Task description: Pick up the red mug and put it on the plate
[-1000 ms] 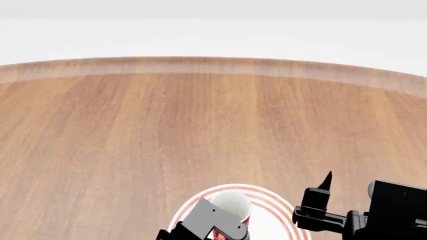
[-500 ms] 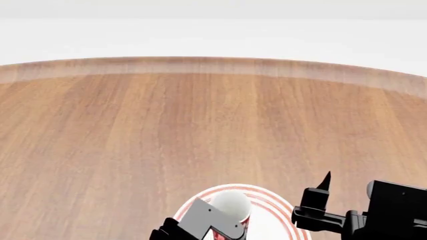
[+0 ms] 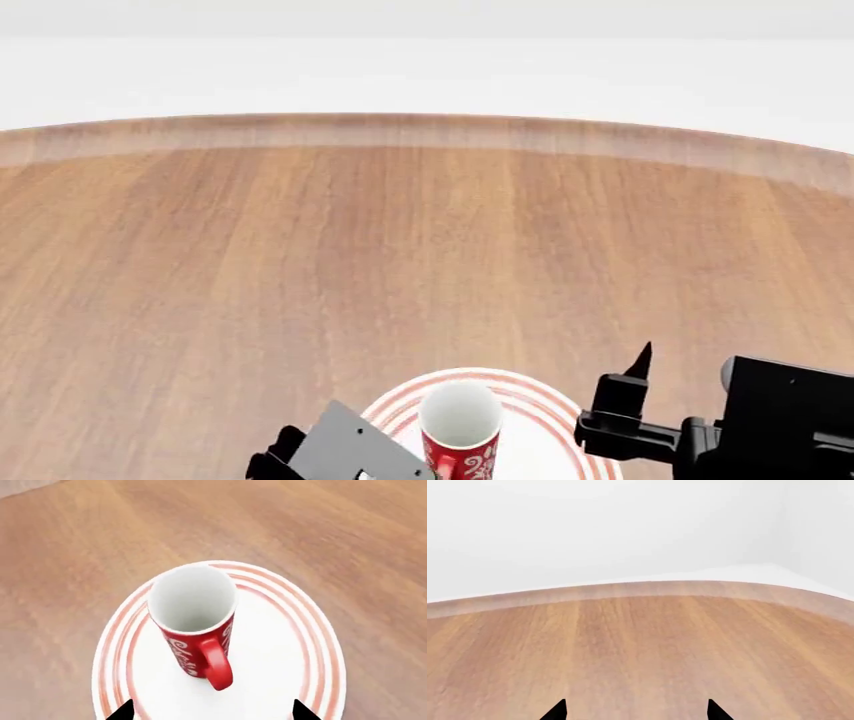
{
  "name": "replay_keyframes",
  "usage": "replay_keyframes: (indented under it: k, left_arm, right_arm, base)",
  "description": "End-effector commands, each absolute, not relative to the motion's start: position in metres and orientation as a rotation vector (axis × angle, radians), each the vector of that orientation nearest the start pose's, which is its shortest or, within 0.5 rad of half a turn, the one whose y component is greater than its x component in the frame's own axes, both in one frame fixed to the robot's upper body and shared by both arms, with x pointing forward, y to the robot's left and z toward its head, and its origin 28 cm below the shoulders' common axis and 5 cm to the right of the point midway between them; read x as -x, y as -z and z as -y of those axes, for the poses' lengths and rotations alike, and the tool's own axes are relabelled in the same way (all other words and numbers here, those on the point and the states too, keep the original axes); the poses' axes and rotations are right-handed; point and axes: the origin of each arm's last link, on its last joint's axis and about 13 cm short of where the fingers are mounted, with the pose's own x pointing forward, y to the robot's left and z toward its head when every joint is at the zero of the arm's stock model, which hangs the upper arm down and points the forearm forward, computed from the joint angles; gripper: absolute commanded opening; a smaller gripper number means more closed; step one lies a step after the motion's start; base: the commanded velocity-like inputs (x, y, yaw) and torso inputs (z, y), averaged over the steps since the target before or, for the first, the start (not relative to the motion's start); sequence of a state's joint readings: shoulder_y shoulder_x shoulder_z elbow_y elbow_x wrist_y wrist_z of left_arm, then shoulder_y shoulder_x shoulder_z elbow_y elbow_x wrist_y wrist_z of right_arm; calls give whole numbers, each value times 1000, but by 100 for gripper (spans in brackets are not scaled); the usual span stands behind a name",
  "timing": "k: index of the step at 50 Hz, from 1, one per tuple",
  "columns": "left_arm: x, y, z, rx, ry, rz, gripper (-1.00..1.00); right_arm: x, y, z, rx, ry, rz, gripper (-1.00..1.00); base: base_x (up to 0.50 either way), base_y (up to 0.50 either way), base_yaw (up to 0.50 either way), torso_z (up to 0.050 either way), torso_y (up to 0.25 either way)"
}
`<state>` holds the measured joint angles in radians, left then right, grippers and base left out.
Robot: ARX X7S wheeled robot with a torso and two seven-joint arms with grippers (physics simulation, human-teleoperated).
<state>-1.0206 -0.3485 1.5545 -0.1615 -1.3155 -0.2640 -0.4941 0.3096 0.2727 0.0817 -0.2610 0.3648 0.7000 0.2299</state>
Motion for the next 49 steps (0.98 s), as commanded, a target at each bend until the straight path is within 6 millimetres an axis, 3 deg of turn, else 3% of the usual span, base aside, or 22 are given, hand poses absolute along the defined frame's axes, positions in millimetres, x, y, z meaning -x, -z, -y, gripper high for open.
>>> replay_keyframes:
  k: [1,5,7,10,13,14,16,24,49]
  left_arm:
    - [-247,-119,-153,-114,675,-429,100]
    - [-252,-130,-160,-67,646,-344,100]
    - [-256,-132,-161,-59,527,-230,100]
    - [-262,-135,-161,1,354,-60,100]
    - [-262,-135,-160,34,341,-52,100]
    - [-263,-136,-160,50,227,82,100]
    - [-259,-138,-161,85,184,142,100]
    - [-256,-144,-167,119,31,355,100]
    - [-259,-146,-168,123,29,393,100]
  right_arm:
    - [-262,-109,155,-40,174,-126,100]
    - [-263,-110,154,-29,170,-122,100]
    - [-263,-112,154,-20,170,-110,100]
    - [-261,-118,149,14,130,-20,100]
    - [-259,-120,147,32,89,47,100]
    - [-253,-126,141,99,66,152,100]
    - [-247,-129,135,178,61,237,100]
    - [-243,-131,126,277,73,332,100]
    - [-237,-143,124,327,94,405,100]
  base:
    - [0,0,0,0,0]
    - [0,0,0,0,0]
    - [0,0,0,0,0]
    - [0,0,0,0,0]
    - [0,0,0,0,0]
    - [0,0,0,0,0]
    - [0,0,0,0,0]
    - [0,0,0,0,0]
    - [0,0,0,0,0]
